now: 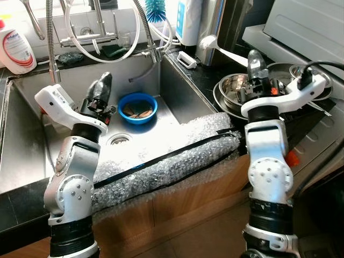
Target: Kitchen organization
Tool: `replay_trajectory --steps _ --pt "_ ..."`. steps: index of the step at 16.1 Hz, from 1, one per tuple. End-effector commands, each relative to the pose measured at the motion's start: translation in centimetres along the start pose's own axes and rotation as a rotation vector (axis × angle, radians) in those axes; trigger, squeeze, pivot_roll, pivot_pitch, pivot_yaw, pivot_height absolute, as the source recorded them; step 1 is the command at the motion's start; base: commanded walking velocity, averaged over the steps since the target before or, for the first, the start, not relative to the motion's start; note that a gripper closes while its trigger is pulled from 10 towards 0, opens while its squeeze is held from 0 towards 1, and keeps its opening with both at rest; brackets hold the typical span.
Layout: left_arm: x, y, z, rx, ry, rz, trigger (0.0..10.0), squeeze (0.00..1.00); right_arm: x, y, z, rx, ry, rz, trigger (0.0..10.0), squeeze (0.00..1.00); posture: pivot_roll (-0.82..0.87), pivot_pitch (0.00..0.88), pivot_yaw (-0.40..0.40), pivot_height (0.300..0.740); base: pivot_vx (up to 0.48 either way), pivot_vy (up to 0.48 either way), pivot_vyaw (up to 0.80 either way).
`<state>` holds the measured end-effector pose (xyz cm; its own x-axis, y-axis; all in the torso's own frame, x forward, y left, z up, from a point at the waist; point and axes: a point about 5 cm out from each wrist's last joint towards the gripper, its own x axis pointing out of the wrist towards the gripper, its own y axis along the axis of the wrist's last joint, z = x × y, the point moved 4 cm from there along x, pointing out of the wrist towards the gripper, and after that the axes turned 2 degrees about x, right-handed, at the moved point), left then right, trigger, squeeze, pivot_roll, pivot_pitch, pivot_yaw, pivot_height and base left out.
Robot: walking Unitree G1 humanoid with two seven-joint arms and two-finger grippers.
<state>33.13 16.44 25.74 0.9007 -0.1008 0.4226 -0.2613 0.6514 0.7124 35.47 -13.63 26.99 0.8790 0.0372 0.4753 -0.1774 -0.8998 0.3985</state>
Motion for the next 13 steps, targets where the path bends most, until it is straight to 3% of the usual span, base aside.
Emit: replay_trajectory --steps 1,5,7,10,13 --pt "-0.3 0.0 0.9 -0.053 -0.042 -0.022 10.0 0.00 -1.0 -1.0 0.0 0.161 -0.011 0.001 10.0 0.00 0.01 0.063 -0.022 0.740 0.000 0.000 0.00" --pt "-1.1 -1.4 1.4 -0.204 -0.068 -0.096 10.0 0.00 -4.0 -2.4 0.3 0.472 0.025 -0.048 10.0 0.00 0.01 0.052 -0.013 0.740 0.000 0.000 0.00" --pt "-1.3 -1.9 1.8 -0.269 -0.079 -0.124 10.0 0.00 -5.0 -3.0 0.1 0.561 0.051 -0.088 10.0 0.00 0.01 0.047 -0.013 0.740 0.000 0.000 0.00" --pt "-1.8 -3.1 2.5 -0.296 -0.092 -0.198 10.0 0.00 -6.5 -5.2 -0.2 0.620 0.056 -0.222 10.0 0.00 0.01 0.044 -0.015 0.740 0.000 0.000 0.00" --pt "-1.8 -4.0 3.3 -0.304 -0.138 -0.258 10.0 0.00 -7.3 -6.8 -0.9 0.586 0.081 -0.338 10.0 0.00 0.01 0.056 -0.021 0.740 0.000 0.000 0.00"
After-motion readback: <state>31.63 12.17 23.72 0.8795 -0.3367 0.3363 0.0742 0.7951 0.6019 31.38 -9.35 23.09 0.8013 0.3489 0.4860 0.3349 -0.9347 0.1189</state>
